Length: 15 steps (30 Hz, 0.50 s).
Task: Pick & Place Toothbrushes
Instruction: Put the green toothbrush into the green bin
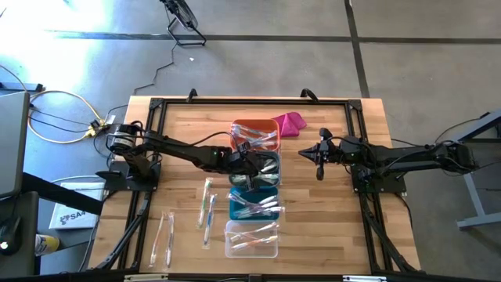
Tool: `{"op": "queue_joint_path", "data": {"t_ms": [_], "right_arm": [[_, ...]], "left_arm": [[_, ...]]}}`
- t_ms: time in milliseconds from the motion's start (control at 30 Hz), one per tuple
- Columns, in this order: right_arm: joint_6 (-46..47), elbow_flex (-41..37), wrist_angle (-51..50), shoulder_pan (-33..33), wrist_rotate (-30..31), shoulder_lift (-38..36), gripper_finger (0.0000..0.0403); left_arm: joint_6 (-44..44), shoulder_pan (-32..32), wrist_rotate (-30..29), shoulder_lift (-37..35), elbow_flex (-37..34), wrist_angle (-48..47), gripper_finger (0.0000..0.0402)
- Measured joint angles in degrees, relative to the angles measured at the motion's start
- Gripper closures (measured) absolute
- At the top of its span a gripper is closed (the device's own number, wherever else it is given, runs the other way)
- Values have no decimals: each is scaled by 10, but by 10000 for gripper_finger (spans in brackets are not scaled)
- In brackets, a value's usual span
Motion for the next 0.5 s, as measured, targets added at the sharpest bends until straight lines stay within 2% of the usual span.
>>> {"op": "queue_joint_path", "data": {"t_ms": [500], "right_arm": [[0, 0, 0, 0, 0, 0, 398]], "left_arm": [[3, 0, -1, 0, 0, 25, 387]]}}
